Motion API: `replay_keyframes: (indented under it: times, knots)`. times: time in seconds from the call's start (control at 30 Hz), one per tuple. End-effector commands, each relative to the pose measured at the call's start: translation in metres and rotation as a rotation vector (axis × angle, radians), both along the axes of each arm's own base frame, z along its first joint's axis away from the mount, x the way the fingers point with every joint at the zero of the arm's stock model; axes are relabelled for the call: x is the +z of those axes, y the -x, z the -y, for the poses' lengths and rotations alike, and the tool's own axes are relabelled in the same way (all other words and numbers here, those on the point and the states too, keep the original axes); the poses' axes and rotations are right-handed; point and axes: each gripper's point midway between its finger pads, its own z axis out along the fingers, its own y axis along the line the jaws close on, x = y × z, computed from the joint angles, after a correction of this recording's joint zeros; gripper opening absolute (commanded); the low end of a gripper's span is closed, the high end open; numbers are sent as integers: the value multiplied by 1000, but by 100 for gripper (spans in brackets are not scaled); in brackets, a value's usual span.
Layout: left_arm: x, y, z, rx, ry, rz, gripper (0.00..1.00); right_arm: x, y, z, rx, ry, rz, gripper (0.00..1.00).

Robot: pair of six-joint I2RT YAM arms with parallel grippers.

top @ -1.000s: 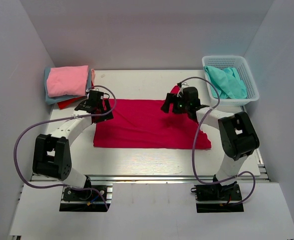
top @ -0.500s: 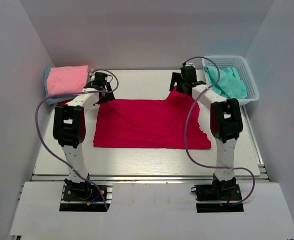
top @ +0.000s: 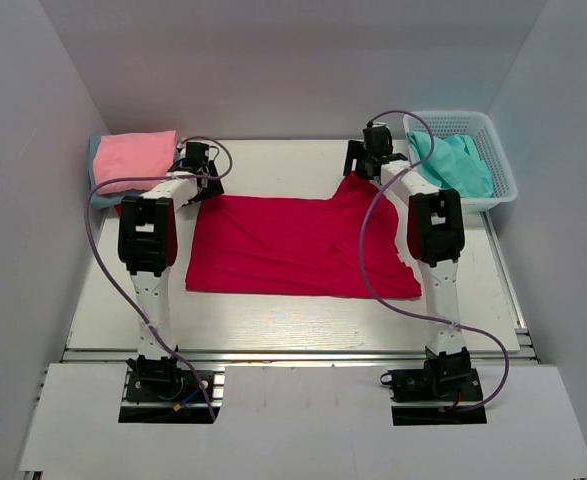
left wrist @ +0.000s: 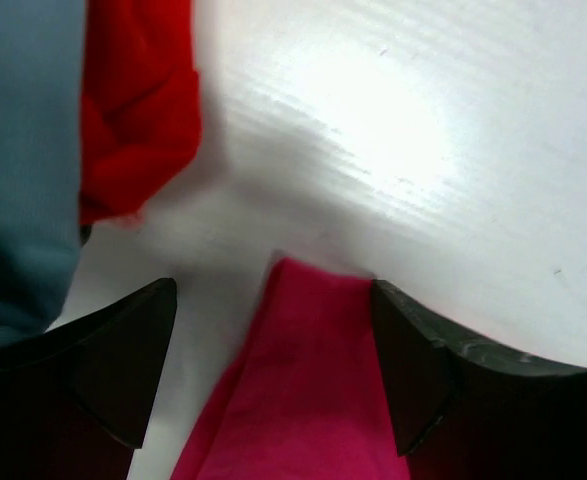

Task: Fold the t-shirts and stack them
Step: Grap the side of the flattened tshirt furthest away from the robot with both arms

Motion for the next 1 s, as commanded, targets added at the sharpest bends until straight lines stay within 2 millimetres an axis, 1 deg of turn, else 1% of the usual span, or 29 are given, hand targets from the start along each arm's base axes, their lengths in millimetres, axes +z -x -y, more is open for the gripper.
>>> replay_keyframes:
  times: [0.0,0.03,0.07,0.1,0.13,0.17,0.2,0.23,0.27,0.3,0.33,0.37,0.4,0.43,0.47,0.5,0.53,0.57,0.6,0.63,0.7,0.73,0.77,0.8,0.83,0.87,0.9,0.93,0.97]
  knots:
    - [5,-19,15,-73,45,38,82,6,-17,-3,25,-51,31,85]
    - [3,-21,17,-81,55,37,79,0,-17,-3,27,-52,22,82]
    - [2,-21,20,-91,67,36,75,1,-20,-3,27,-64,26,77]
    - [-3,-20,21,-104,67,23,73,0,-21,-3,33,-73,24,76]
    - [-4,-20,21,-105,67,23,68,1,-22,-4,36,-78,32,74]
    - [-8,-16,23,-113,77,12,66,-4,-21,-6,49,-85,25,68]
    - [-11,-13,25,-119,85,2,60,-5,-22,-7,52,-90,26,62]
    - [-10,-16,25,-120,86,14,45,-3,-23,-10,74,-100,37,53]
    - [-10,-16,25,-120,86,14,37,-6,-23,-12,85,-105,31,35]
    - [-10,-16,26,-134,87,12,29,-6,-22,-13,90,-108,32,27]
    - [-10,-16,26,-135,87,12,10,-1,-25,-14,113,-107,53,19]
    - [-10,-16,26,-135,87,12,0,4,-25,-22,147,-130,62,8]
    - [-10,-16,26,-135,87,12,0,12,-25,-24,173,-119,79,0]
    - [-4,-17,26,-143,81,21,0,12,-24,-28,193,-126,90,0]
    - [-2,-19,26,-153,74,32,0,17,-24,-29,199,-127,104,0]
    - [13,-22,26,-154,74,61,0,39,-25,-28,206,-125,140,0]
    - [14,-19,26,-161,68,68,0,33,-21,-25,214,-109,144,0]
    - [23,-22,26,-162,69,101,0,34,-19,-23,207,-107,149,0]
    - [30,-21,26,-163,70,123,0,74,-18,-24,213,-112,224,0]
    - [45,-17,25,-164,70,170,0,52,-3,-20,210,-106,184,0]
    - [60,-11,24,-175,62,215,0,106,2,-18,217,-112,309,0]
    - [69,0,23,-176,62,233,0,95,23,-14,219,-106,275,0]
    - [75,3,22,-183,56,252,0,98,28,-10,212,-96,286,0]
    - [82,5,24,-191,63,279,0,108,39,-8,217,-96,305,0]
    - [75,16,23,-190,63,257,0,114,50,-6,225,-92,307,0]
    - [91,20,23,-185,70,291,0,116,56,-6,229,-95,308,0]
    - [96,23,23,-185,70,305,0,110,67,-6,235,-94,295,0]
    - [89,34,29,-203,79,291,0,123,80,-3,241,-93,315,0]
    - [89,40,27,-197,73,288,0,125,86,-2,244,-98,319,0]
